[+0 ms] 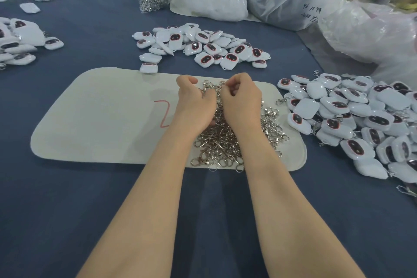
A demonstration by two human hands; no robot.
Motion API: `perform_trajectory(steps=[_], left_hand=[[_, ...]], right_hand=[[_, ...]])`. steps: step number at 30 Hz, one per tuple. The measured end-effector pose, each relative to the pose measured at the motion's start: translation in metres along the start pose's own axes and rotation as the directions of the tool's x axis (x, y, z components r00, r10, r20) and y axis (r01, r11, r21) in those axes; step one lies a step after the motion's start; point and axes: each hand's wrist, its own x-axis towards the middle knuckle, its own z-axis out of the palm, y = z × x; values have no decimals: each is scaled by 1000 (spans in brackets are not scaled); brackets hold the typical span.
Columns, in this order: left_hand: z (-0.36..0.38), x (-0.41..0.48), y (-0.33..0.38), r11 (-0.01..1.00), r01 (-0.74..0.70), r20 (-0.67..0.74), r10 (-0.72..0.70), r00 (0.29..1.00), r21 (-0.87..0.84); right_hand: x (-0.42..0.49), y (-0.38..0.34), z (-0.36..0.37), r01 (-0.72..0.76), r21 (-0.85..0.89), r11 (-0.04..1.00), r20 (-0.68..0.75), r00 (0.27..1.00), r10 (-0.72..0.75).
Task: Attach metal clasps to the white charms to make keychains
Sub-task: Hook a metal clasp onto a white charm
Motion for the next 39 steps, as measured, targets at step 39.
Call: perform_trajectory(steps=[39], left_hand=[[-1,3,-5,994,-104,-79,102,992,-23]], right_hand=[[0,-3,1,55,-41,998,71,996,-53]])
